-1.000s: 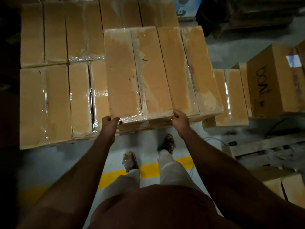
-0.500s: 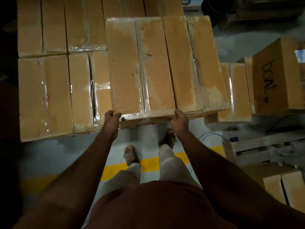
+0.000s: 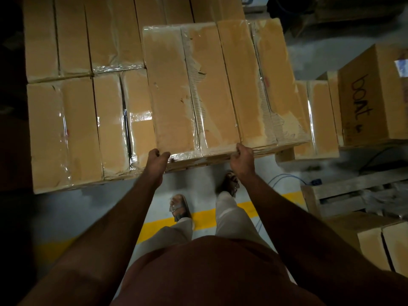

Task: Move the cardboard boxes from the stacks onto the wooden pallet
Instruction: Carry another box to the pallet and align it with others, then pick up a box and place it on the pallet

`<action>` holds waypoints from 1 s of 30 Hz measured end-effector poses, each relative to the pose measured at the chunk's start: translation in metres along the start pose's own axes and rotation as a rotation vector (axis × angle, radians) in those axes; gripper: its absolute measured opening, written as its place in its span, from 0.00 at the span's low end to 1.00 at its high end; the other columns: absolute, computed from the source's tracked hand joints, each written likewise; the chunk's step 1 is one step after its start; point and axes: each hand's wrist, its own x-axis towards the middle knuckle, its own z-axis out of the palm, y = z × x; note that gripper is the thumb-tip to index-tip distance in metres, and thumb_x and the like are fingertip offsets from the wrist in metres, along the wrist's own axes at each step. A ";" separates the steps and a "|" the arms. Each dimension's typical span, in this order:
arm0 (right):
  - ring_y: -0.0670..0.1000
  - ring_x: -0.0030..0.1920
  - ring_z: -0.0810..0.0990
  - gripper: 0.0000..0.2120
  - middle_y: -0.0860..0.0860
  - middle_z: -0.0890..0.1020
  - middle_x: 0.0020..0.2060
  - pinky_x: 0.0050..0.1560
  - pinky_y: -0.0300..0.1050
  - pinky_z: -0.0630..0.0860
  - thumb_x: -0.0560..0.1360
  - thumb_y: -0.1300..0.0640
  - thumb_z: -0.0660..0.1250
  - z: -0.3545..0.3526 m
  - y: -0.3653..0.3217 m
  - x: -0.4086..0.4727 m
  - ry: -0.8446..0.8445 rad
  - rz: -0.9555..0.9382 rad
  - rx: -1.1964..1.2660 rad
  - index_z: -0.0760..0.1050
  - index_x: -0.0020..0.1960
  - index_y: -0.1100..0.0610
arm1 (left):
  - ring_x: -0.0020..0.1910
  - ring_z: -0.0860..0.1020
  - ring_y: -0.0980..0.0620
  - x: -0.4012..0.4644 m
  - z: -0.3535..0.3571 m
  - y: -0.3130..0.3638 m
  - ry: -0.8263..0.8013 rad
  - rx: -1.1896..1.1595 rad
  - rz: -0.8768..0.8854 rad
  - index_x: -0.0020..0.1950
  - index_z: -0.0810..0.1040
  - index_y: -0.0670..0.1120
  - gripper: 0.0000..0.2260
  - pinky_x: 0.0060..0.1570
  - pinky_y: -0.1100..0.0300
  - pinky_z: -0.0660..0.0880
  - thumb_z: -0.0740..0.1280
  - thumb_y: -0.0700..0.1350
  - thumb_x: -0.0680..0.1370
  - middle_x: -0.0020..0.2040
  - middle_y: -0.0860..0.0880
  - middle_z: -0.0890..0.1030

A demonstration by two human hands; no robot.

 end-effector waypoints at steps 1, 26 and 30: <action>0.62 0.65 0.73 0.22 0.64 0.70 0.67 0.65 0.44 0.69 0.78 0.64 0.62 0.000 0.000 0.000 -0.025 -0.012 -0.014 0.70 0.71 0.65 | 0.52 0.77 0.37 -0.002 0.000 0.001 -0.005 -0.001 0.000 0.69 0.69 0.34 0.22 0.41 0.52 0.75 0.66 0.42 0.78 0.66 0.30 0.74; 0.53 0.42 0.80 0.05 0.50 0.81 0.37 0.46 0.45 0.75 0.78 0.62 0.65 -0.099 -0.061 -0.041 0.249 -0.287 0.367 0.79 0.46 0.56 | 0.62 0.76 0.48 -0.126 0.038 0.138 -0.283 0.167 0.593 0.69 0.73 0.41 0.15 0.64 0.53 0.73 0.63 0.42 0.83 0.63 0.44 0.78; 0.51 0.39 0.78 0.06 0.49 0.79 0.34 0.42 0.44 0.73 0.78 0.61 0.66 -0.151 -0.039 -0.042 0.279 -0.378 0.358 0.79 0.44 0.56 | 0.63 0.76 0.46 -0.148 0.084 0.154 -0.295 0.149 0.653 0.66 0.75 0.44 0.12 0.67 0.48 0.72 0.63 0.44 0.83 0.62 0.43 0.79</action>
